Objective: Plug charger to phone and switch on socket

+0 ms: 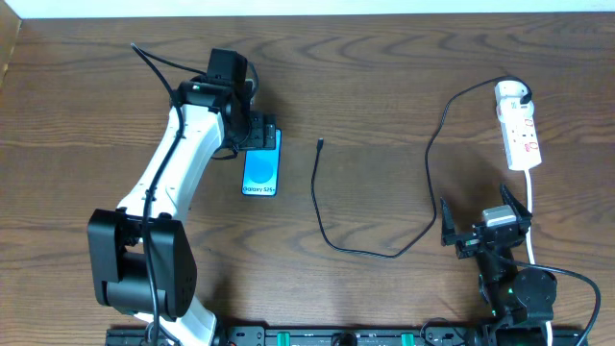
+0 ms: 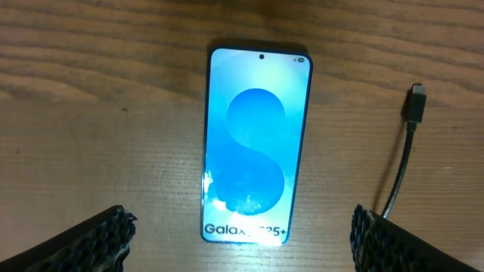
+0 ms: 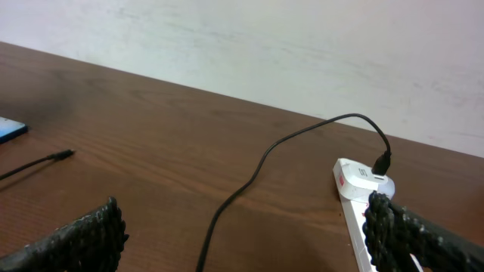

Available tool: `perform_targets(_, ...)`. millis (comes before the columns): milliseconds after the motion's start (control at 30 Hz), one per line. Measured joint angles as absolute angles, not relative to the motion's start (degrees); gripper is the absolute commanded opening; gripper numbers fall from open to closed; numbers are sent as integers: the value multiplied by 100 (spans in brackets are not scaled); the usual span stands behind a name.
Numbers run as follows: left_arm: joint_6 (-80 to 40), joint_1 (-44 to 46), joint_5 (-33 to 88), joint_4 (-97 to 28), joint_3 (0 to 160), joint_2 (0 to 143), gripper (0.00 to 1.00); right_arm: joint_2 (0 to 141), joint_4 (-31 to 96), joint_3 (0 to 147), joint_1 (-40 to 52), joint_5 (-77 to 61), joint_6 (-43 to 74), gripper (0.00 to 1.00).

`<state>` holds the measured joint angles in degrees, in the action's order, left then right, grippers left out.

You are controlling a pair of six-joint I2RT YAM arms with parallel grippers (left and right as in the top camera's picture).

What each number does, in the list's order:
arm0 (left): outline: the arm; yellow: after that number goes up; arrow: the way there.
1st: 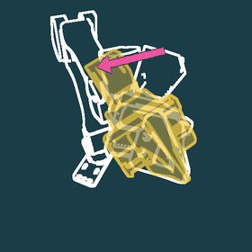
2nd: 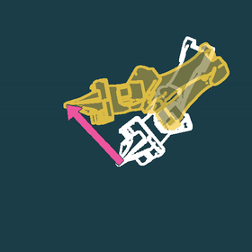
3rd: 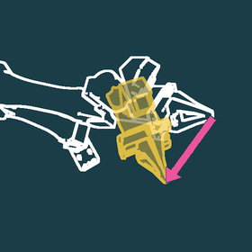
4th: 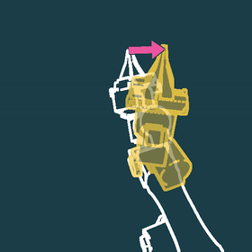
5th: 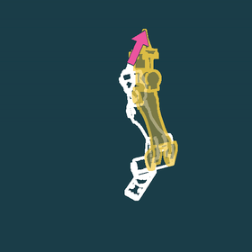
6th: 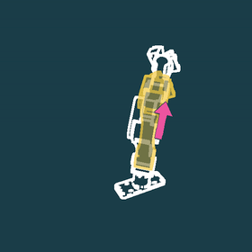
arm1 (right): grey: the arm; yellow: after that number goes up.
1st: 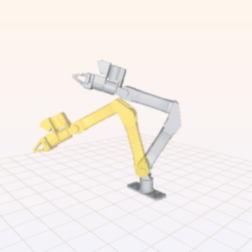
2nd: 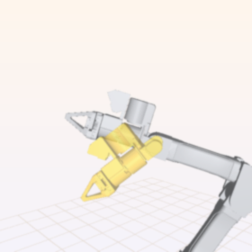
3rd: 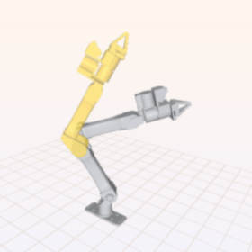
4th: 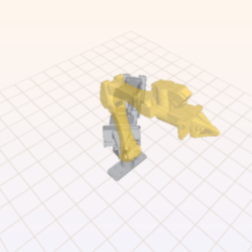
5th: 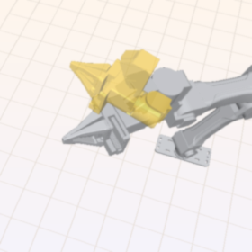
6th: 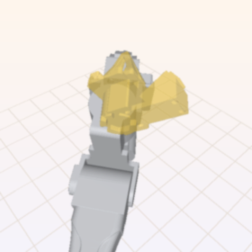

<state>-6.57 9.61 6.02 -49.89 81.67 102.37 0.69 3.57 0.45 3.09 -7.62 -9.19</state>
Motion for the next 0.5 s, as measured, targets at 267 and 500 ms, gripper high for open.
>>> perform_targets(267,-1037,1181,534,-4910,8167,10291,93,69,357,45,309,-762,-919,99)
perform_targets(500,-1299,1450,403,-4722,8145,10897,93,69,357,45,309,-762,-919,99)
